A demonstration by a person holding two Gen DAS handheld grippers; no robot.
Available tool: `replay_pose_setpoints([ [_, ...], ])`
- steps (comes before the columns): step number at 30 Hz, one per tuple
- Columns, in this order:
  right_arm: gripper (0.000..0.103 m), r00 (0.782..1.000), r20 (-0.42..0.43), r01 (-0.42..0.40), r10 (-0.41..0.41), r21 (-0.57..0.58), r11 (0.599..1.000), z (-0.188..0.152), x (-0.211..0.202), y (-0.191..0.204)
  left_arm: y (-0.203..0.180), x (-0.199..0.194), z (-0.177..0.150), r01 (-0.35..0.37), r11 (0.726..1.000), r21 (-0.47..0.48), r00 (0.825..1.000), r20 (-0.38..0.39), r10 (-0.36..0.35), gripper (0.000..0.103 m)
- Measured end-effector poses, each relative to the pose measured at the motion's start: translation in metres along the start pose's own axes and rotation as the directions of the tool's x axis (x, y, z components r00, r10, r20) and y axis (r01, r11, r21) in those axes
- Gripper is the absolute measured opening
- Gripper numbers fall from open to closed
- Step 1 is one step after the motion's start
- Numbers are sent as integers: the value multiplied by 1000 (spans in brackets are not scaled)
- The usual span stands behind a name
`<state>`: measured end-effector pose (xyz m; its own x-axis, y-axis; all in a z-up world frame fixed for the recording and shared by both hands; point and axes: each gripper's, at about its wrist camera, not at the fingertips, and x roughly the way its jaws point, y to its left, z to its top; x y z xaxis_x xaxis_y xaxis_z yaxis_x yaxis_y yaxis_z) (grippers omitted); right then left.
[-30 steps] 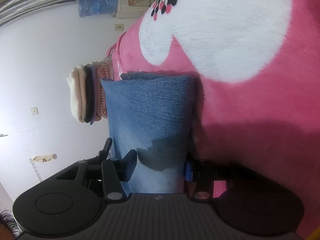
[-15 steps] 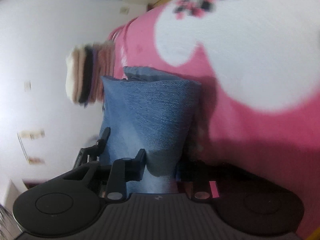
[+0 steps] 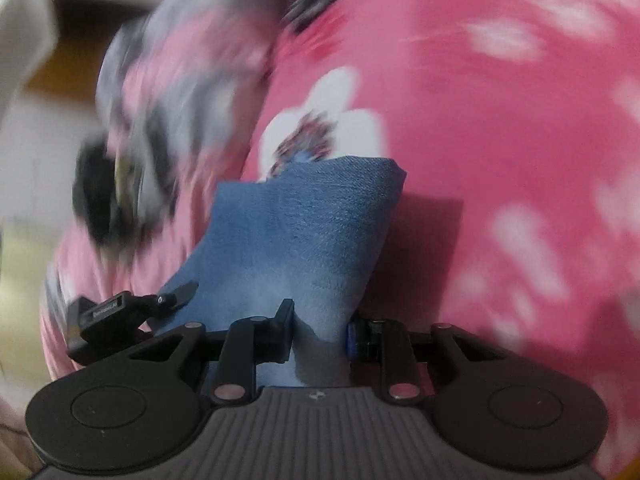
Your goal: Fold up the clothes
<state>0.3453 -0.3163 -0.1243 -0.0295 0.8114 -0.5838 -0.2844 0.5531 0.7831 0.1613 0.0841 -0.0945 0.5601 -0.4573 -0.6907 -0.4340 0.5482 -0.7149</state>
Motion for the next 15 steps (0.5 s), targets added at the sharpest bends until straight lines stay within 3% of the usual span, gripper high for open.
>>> replay_pose_setpoints([
  [2,31,996,-79,42,-47,-70,997,13,15,13,12,-3,-3,-55,998,-21,998,-26,55,46],
  [4,47,977,-130,162,-170,-73,984,17,32,15,14,-2,2,-117,993,20,992,-50,118,51],
  [5,47,973,-129,187,-191,-48,981,16,32,14,14,-4,5,-130,991,34,989,-60,132,51],
  [8,53,984,-17,178,-177,29,984,-3,4,16,13,-17,18,-95,995,36,992,-85,98,54],
  [11,55,978,112,162,-174,110,981,-27,-30,18,16,-42,29,-76,996,43,995,-65,79,55],
  [15,53,920,348,105,-182,227,968,-66,-76,26,5,-82,40,-72,988,137,996,57,65,55],
])
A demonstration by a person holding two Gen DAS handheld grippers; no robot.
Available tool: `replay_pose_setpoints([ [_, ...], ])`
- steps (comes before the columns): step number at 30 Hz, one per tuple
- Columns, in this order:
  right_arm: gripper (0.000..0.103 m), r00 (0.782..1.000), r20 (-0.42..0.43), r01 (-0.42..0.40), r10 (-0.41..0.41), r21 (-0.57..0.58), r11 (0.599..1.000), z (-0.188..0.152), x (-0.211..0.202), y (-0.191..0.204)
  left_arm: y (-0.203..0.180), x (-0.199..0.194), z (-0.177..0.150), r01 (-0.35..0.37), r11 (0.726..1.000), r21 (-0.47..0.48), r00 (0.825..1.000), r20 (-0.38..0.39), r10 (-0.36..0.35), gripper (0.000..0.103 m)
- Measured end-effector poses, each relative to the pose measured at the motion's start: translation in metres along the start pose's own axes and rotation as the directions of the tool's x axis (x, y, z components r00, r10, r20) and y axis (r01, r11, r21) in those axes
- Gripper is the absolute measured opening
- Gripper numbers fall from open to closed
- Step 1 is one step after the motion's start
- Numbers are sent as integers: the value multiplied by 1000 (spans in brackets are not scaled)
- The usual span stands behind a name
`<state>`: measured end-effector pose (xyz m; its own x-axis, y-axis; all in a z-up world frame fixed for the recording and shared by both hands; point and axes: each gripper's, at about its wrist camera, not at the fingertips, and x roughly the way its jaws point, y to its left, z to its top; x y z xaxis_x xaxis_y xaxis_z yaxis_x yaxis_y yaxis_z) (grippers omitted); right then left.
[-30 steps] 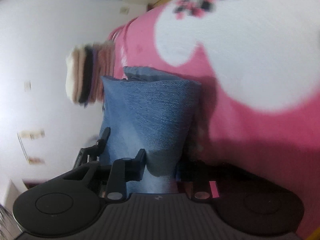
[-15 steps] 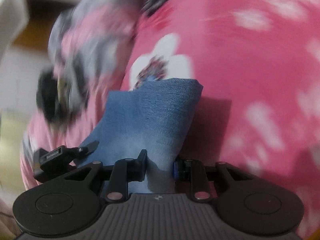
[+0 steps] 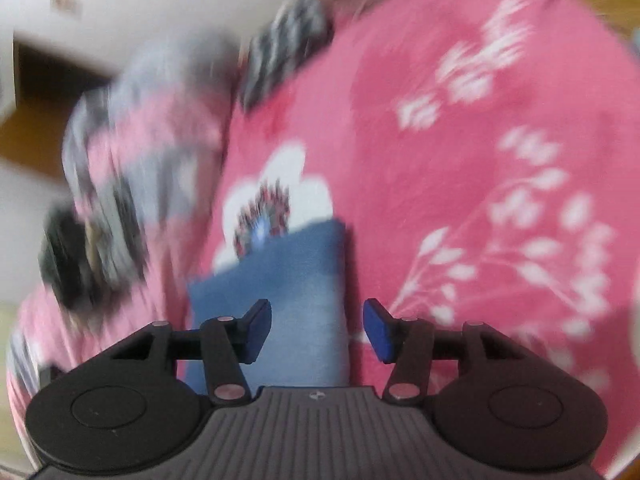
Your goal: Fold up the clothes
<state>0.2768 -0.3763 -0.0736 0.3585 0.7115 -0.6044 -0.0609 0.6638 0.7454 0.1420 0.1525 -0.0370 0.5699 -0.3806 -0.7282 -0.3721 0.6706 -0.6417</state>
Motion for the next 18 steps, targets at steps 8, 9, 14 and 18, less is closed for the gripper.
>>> replay_pose_setpoints([
  [8,41,953,69,-301,294,146,942,-26,36,52,-80,45,-20,9,805,593,999,-46,23,55],
  [9,39,951,43,-310,307,146,940,-26,53,62,-80,58,-31,-16,768,640,995,-66,75,55],
  [14,35,976,-63,-210,209,-4,978,-26,149,109,-55,89,-57,-85,742,665,982,-69,175,56],
  [18,8,998,-9,61,-62,-125,990,-25,201,108,-39,87,-46,-47,803,594,986,-100,132,57],
])
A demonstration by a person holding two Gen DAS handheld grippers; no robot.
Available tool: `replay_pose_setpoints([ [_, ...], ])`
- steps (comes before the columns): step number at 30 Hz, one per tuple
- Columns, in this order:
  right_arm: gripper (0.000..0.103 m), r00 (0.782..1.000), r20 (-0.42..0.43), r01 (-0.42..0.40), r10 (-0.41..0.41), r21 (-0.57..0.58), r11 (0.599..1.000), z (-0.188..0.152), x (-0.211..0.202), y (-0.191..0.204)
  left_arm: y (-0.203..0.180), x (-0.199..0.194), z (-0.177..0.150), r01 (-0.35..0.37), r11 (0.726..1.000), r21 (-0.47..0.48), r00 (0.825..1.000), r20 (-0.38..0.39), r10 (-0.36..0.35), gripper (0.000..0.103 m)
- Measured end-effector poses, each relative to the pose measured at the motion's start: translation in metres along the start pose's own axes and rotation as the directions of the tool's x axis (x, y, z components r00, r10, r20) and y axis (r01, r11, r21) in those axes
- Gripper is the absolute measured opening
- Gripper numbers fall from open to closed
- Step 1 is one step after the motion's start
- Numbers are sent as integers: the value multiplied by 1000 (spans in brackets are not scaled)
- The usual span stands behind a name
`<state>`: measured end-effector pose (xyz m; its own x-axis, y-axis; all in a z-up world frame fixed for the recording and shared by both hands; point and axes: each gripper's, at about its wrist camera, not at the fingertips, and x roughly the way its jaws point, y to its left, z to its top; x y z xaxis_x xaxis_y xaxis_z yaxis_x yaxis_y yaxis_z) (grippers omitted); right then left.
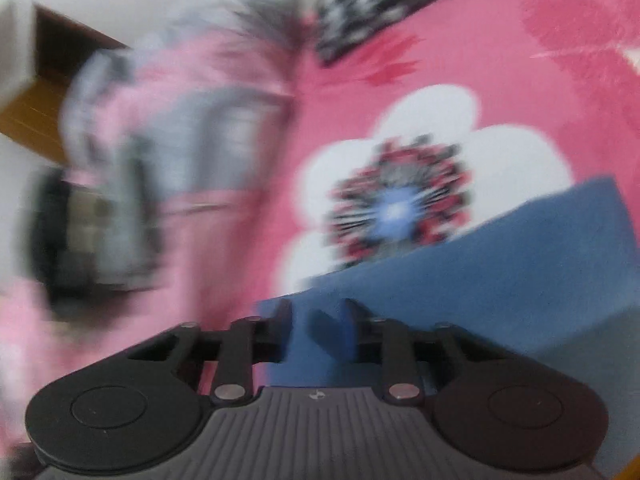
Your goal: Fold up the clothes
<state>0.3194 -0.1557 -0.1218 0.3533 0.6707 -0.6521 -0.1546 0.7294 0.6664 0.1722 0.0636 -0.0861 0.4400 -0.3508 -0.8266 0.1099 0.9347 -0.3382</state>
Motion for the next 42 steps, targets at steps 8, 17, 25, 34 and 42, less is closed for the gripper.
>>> replay_pose_setpoints([
  [8,10,937,336,-196,94,285,938,-16,-100,-54,37,-1,23,92,986,-141,995,54,-85,56],
  [17,10,792,591,-66,-152,330,942,-75,-271,-81,24,35,46,39,996,-78,994,103,-31,49],
  [25,47,428,764,609,-483,150,778,-89,-382,-16,3,-2,38,-77,997,-31,985,154,81,60],
  [34,49,485,723,715,-492,-3,700,-84,-379,-20,-47,-32,2,-79,989,126,987,146,60,65],
  [42,48,677,518,731,-524,-386,563,-107,-257,-20,-96,-13,-28,-80,948,308,994,101,51,66],
])
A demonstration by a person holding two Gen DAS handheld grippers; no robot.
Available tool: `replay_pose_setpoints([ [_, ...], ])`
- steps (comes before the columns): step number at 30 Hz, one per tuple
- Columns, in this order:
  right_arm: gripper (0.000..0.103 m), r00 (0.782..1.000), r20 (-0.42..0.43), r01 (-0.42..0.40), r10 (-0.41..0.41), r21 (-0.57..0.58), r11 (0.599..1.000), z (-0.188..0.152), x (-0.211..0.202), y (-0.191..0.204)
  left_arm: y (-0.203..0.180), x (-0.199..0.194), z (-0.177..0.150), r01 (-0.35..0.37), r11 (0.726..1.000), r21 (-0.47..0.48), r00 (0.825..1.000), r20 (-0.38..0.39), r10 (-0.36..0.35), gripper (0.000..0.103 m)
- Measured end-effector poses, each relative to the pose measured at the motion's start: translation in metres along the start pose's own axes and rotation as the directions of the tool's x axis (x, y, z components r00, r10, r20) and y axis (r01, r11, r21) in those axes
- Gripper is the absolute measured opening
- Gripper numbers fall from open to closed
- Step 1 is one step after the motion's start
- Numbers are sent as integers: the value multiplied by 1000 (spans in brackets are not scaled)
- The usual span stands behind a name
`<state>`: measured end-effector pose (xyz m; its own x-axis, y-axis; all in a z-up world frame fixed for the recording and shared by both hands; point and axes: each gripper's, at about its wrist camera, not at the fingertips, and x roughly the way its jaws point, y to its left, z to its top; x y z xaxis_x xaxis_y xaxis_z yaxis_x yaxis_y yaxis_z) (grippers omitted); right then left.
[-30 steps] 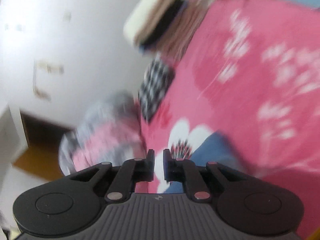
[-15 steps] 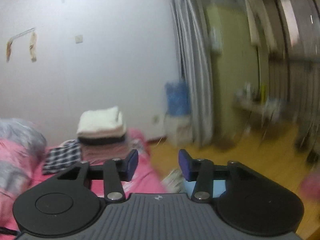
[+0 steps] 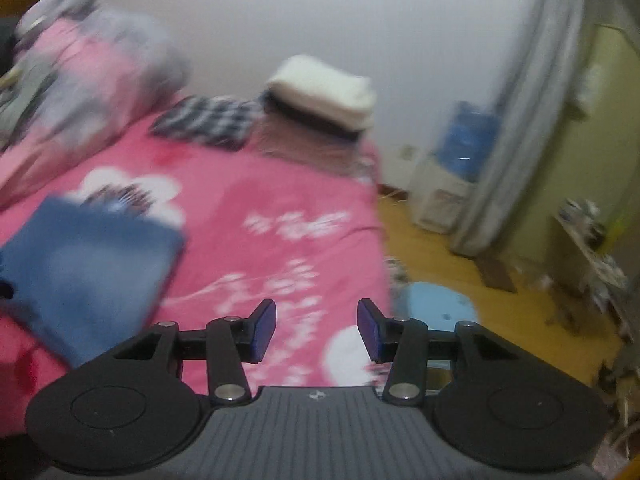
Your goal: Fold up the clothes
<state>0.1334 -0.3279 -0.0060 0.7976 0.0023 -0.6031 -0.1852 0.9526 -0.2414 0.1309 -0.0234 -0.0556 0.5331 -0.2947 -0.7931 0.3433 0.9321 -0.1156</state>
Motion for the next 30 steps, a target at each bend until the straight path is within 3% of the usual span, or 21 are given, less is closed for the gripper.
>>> replay_pose_setpoints([
  [3,48,998,38,-45,44,22,999,1,8,25,-12,4,-1,-3,999,48,1000,6,3,66],
  [6,48,990,121,-90,74,133,987,5,6,29,-15,8,0,3,999,51,1000,9,-4,66],
  [9,48,973,196,-172,122,260,950,8,8,16,-15,10,0,7,999,42,1000,9,-7,66],
  [13,49,937,312,-273,157,372,887,12,4,5,-10,10,0,1,1000,22,1000,9,-1,66],
  [18,50,885,416,-379,208,387,841,24,1,0,-1,9,-1,-6,1000,-18,1000,7,6,66],
  [22,53,864,400,-460,307,379,803,30,6,-2,2,8,-2,-10,999,-36,1000,9,11,66],
  [26,54,838,324,-543,439,406,735,26,15,-8,3,7,-3,-8,999,-39,1000,14,9,66],
  [30,54,813,213,-579,542,391,715,15,17,-6,3,6,-4,-5,999,-41,1000,14,6,66],
])
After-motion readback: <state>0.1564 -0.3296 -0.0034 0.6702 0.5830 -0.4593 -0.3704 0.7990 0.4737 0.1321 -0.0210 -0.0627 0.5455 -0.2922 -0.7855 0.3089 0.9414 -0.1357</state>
